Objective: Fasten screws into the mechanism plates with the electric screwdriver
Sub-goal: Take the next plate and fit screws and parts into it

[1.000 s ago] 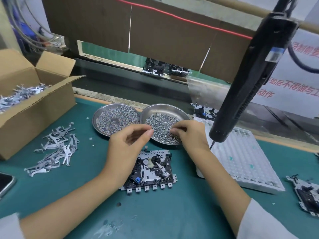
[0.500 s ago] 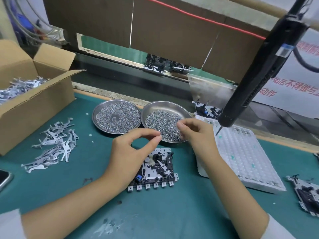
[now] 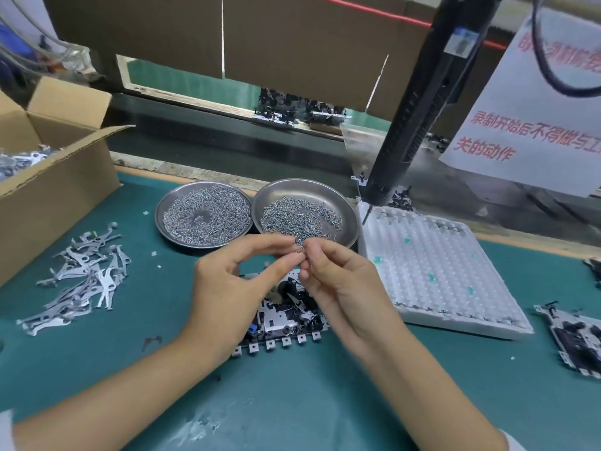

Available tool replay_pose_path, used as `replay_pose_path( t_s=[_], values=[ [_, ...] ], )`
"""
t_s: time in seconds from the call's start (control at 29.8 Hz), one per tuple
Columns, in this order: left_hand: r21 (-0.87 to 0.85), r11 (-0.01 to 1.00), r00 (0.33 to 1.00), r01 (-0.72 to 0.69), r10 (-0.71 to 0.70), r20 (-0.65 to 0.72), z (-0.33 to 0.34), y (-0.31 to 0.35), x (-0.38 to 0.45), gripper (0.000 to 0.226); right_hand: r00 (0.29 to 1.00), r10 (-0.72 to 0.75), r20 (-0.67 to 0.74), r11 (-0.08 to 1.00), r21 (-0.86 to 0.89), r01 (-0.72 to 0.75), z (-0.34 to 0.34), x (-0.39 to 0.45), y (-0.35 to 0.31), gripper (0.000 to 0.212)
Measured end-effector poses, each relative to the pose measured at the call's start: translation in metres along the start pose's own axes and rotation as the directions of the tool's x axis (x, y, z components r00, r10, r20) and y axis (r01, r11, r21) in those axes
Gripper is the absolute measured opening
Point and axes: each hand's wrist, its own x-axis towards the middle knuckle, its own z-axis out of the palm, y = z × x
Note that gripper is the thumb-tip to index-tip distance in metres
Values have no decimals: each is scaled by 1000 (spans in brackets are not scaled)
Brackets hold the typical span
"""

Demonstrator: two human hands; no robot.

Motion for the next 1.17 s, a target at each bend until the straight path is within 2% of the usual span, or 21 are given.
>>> replay_pose_path(
  t_s=[0.4,0.6,0.81,0.91,1.01,1.11,1.17],
  values=[
    [-21,999,999,-40,40,19,-1,-3,0,21,1000,-12,10,998,-57,13,-2,-2,1,9],
    [27,997,996,-72,71,47,-4,-1,0,25,999,-22,29,997,-72,25,-3,-2,-1,10],
    [75,993,995,-93,90,38,-6,2,0,24,994,-63,84,993,-92,71,0,-4,-2,27],
    [118,987,994,-109,105,36,-7,3,0,23,988,-135,77,968,-204,148,2,-6,0,25],
    [110,990,997,-82,82,8,-6,3,1,19,967,-234,101,884,-392,255,3,-8,-4,18],
    [78,997,1000,-14,16,-21,-5,3,1,15,939,-302,166,781,-522,344,0,-11,-18,17],
    [36,998,998,43,-41,-52,-4,2,1,13,933,-292,211,746,-561,360,-7,-16,-34,12]
  ],
)
